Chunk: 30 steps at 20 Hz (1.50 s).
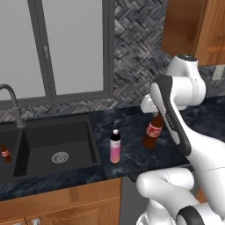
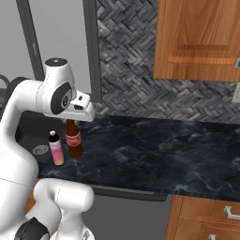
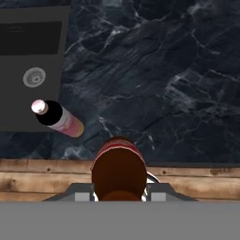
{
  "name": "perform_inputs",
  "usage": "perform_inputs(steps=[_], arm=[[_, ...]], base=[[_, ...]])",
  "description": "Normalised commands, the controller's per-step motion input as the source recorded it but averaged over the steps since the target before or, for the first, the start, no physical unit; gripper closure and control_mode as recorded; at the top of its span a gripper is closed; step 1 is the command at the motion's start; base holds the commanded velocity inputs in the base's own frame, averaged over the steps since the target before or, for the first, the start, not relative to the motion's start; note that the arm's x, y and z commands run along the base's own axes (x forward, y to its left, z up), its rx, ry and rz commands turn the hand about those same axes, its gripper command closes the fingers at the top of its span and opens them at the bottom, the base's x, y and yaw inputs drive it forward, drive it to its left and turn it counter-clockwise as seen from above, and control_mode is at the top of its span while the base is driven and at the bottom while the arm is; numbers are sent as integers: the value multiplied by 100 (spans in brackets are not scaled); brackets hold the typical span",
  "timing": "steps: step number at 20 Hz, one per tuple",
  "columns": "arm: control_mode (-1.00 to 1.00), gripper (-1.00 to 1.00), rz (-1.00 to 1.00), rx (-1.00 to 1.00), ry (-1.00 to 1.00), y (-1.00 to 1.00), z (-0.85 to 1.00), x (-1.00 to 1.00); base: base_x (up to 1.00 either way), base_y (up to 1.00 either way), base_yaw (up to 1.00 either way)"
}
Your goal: Place the large bottle from the dining counter next to the other large bottle outside the sink, and place the small bottle from the dining counter next to the other small bottle inside the sink.
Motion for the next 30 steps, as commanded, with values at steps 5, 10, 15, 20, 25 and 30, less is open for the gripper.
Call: perform_inputs(steps=[5, 10, 15, 20, 25, 30], arm=[[-100, 100, 0, -1, 8, 5, 0, 42], [-100, 100, 0, -1, 6, 0, -14, 16], [-100, 100, 0, -2, 0, 0, -44, 18], [-100, 100, 0, -1, -4, 1, -50, 34], [-100, 100, 0, -1, -4, 10, -46, 24], [-100, 100, 0, 0, 0, 18, -45, 13]], base=[[0, 0, 0], [0, 0, 0], [0, 0, 0], [0, 0, 0], [0, 0, 0], [0, 0, 0]])
